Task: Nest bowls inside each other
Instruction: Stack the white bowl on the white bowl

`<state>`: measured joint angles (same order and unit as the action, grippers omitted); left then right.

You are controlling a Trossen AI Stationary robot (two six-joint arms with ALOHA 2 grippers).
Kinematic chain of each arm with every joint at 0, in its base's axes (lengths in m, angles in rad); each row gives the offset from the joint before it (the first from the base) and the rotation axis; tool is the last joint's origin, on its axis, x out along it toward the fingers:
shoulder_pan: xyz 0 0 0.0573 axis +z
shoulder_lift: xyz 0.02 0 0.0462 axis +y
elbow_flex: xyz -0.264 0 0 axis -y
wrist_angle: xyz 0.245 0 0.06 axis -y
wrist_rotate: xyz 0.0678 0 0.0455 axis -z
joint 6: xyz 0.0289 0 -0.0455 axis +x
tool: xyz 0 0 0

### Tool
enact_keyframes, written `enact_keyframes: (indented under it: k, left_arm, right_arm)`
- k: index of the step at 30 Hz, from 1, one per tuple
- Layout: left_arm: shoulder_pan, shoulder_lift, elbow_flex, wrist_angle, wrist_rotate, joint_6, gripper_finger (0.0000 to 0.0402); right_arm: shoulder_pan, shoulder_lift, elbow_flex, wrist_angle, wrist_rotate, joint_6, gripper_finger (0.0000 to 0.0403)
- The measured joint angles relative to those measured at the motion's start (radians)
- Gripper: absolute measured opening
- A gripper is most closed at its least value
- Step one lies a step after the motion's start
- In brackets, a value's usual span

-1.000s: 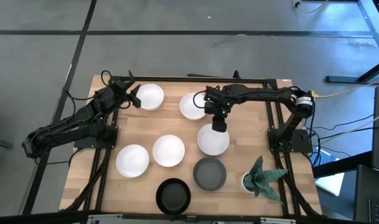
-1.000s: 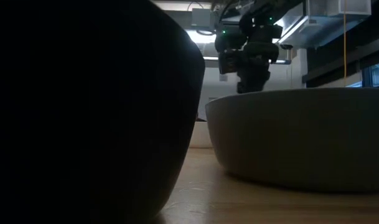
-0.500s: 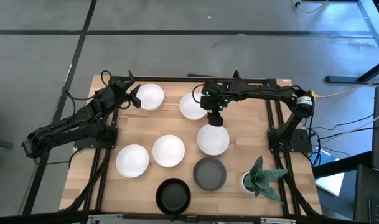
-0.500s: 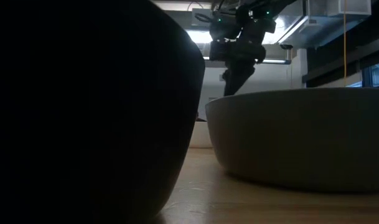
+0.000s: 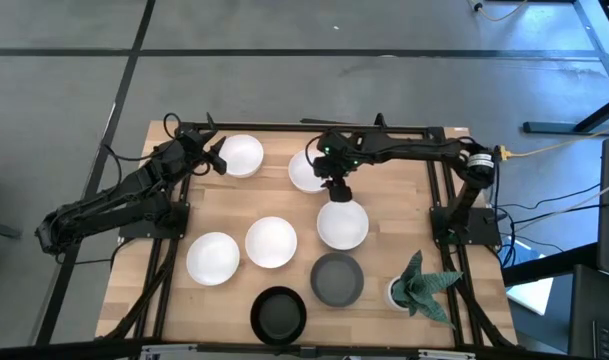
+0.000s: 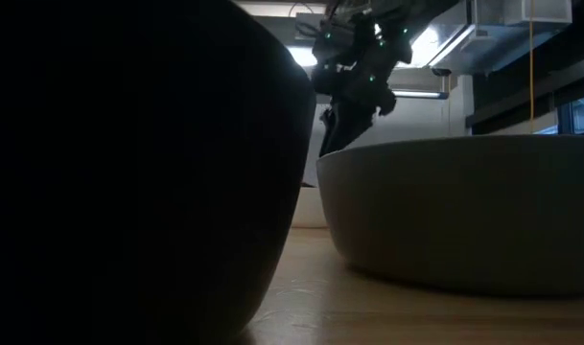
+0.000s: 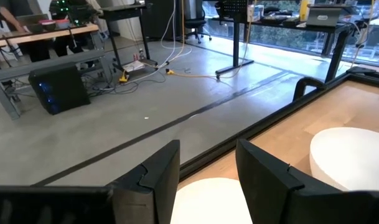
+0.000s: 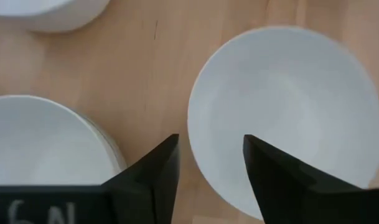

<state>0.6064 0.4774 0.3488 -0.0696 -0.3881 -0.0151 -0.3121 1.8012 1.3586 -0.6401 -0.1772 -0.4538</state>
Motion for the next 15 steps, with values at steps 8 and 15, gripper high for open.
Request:
enact_keyframes:
  k: [8,15]
  left_arm:
    - [0.000,0.000,0.000,-0.001,0.000,0.000,0.0151]
    - [0.000,0.000,0.000,-0.001,0.000,-0.001,0.0151]
  right_arm:
    - [0.013,0.091,-0.001,0.000,0.000,-0.026,0.0161]
    - [0.021,0.123,-0.001,-0.001,0.026,-0.052,0.0153]
